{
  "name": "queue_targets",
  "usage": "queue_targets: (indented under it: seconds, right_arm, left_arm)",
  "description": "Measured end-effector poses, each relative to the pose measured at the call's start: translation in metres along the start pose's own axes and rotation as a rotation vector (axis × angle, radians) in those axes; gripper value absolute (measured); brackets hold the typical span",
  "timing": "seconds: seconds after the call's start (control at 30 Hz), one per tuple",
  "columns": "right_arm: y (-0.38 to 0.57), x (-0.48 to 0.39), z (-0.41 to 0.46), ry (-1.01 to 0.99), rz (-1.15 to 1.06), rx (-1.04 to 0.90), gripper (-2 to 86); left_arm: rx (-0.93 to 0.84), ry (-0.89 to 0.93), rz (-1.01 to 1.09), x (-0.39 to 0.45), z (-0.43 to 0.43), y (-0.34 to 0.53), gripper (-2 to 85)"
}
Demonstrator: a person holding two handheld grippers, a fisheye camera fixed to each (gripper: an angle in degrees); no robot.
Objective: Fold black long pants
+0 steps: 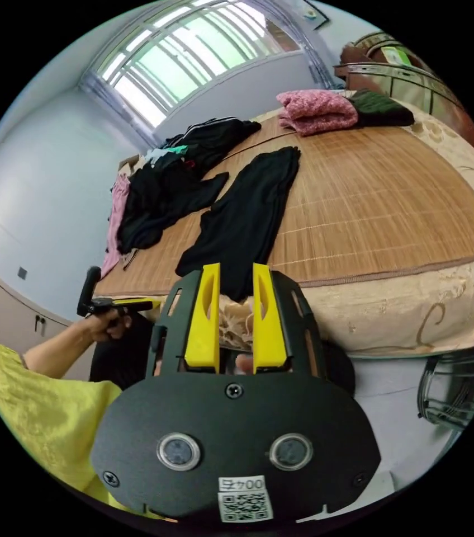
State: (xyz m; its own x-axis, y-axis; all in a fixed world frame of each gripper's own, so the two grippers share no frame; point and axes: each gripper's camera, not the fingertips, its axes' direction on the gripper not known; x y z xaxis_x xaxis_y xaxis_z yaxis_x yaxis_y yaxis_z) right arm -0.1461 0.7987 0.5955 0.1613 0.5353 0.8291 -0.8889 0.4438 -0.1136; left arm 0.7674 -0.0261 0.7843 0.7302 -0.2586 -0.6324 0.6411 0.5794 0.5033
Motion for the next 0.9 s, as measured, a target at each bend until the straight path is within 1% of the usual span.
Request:
queue_targets:
  seconds: [0.07,0.17,0.37,0.47,0.73,0.8,0.9]
  right_arm:
    - [0.000,-0.002,0.017,0.007,-0.057,-0.138,9.9]
    - [0.006,-0.002,0.028,0.012,-0.099,-0.191,10.4]
    - [0.016,0.011,0.028,0.009,-0.071,-0.159,12.6]
    - [0.019,0.018,0.036,-0.031,-0.063,-0.186,12.4]
    - [0.020,0.028,0.060,-0.032,-0.067,-0.221,12.2]
    - [0.021,0.029,0.065,-0.051,-0.076,-0.235,11.3]
    - [0.025,0.026,0.081,-0.084,-0.126,-0.328,9.3]
  left_arm:
    - [0.002,-0.003,0.004,-0.002,0.003,0.004,0.4]
    - [0.005,0.002,0.001,-0.006,0.007,0.010,0.4]
    - [-0.004,-0.013,0.011,-0.010,0.015,0.017,0.4]
    - [-0.004,-0.024,0.017,-0.011,0.018,0.021,0.4]
    - [0.006,-0.022,0.015,-0.020,0.026,0.029,0.4]
    - [0.008,-0.022,0.018,-0.021,0.027,0.031,0.5]
    - [0.011,-0.018,0.018,-0.025,0.028,0.033,0.4]
